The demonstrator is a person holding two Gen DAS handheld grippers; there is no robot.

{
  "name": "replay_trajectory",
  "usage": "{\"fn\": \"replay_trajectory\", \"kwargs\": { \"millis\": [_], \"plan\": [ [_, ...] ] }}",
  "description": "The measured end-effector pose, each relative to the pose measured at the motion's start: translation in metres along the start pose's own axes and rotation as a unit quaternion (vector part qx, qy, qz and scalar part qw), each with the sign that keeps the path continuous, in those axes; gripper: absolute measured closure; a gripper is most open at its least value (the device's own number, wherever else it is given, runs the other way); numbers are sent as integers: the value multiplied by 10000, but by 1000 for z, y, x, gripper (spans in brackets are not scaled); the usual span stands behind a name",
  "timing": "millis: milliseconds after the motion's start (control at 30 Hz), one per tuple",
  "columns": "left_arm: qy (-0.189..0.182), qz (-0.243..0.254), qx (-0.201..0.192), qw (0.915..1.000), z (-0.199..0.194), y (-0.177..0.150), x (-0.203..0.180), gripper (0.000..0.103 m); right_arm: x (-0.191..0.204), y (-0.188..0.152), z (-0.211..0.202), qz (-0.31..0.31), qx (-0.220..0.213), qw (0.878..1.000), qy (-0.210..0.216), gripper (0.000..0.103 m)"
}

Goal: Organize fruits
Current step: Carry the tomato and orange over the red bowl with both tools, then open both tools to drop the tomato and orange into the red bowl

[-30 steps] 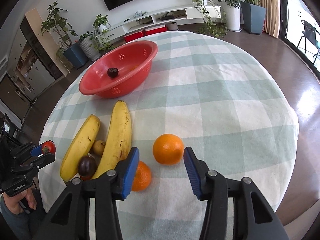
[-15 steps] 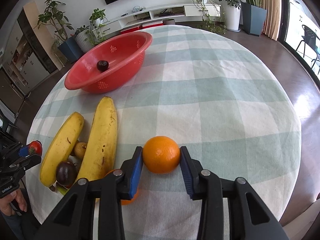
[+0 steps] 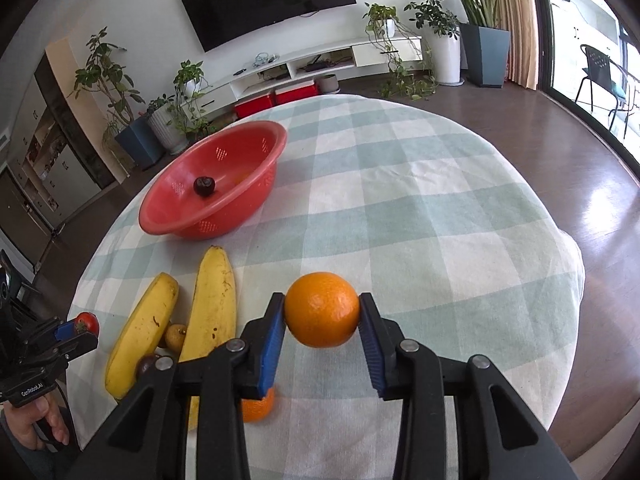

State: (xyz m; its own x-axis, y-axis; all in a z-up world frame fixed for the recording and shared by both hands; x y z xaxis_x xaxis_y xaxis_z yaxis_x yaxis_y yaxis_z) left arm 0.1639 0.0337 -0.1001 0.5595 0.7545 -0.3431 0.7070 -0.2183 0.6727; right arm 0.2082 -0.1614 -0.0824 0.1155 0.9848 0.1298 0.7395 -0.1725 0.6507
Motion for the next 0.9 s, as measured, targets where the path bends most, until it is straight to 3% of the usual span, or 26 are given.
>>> {"fn": "replay_trajectory", "kwargs": {
  "millis": [200, 433, 667, 900],
  "plan": [
    [145, 129, -163, 9997, -11, 34, 3, 72, 9, 34, -17, -6, -248, 9992, 324, 64],
    [387, 552, -260, 9974, 4, 105, 0, 72, 50, 94, -19, -395, -516, 9955, 694, 64],
    [704, 874, 103, 9936, 56, 157, 4, 72, 96, 126, 29, -708, -124, 9929, 943, 64],
    [850, 806, 632, 9911, 116, 155, 30, 72, 125, 130, 77, -974, 275, 9903, 952, 64]
  ]
}}
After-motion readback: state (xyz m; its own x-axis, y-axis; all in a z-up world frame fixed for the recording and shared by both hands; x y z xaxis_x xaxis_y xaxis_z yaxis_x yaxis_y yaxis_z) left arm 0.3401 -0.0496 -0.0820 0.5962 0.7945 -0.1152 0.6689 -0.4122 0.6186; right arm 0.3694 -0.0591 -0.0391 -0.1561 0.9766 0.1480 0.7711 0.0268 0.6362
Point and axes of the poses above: each gripper's, at about its wrist camera, not at the fingertips, and z roughly the way its jaws point, x to its left, y to its top, the point moved 8 cm from there along z, roughly the way its jaws point, and after that the axes turned 10 degrees about -y, right-handed, at the moved point
